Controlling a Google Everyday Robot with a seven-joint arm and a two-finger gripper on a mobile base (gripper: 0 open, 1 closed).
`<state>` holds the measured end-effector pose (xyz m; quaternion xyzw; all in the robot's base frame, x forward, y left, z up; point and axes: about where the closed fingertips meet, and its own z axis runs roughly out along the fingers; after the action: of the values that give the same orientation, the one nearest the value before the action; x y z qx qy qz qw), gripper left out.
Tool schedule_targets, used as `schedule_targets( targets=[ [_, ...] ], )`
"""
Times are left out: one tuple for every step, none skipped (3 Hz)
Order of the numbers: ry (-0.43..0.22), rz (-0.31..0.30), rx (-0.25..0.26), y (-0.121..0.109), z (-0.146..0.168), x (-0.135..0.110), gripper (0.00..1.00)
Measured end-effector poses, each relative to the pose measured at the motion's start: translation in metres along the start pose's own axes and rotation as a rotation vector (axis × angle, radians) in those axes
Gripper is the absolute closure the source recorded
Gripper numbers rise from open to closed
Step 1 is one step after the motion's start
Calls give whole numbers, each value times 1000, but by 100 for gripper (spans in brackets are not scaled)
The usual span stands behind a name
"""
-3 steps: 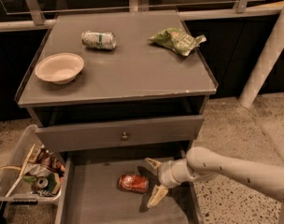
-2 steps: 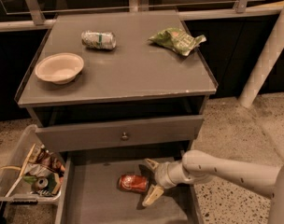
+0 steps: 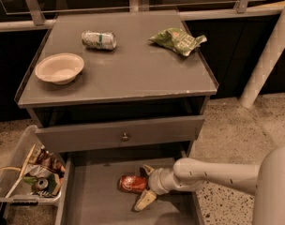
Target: Pick coke can from middle drawer and place on counter
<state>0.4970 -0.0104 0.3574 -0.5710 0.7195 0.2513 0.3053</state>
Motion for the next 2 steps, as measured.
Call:
schedule_targets(
  targets=[
    [1, 2, 4, -1, 1, 0, 18],
    [1, 2, 4, -1, 1, 0, 41]
  ],
)
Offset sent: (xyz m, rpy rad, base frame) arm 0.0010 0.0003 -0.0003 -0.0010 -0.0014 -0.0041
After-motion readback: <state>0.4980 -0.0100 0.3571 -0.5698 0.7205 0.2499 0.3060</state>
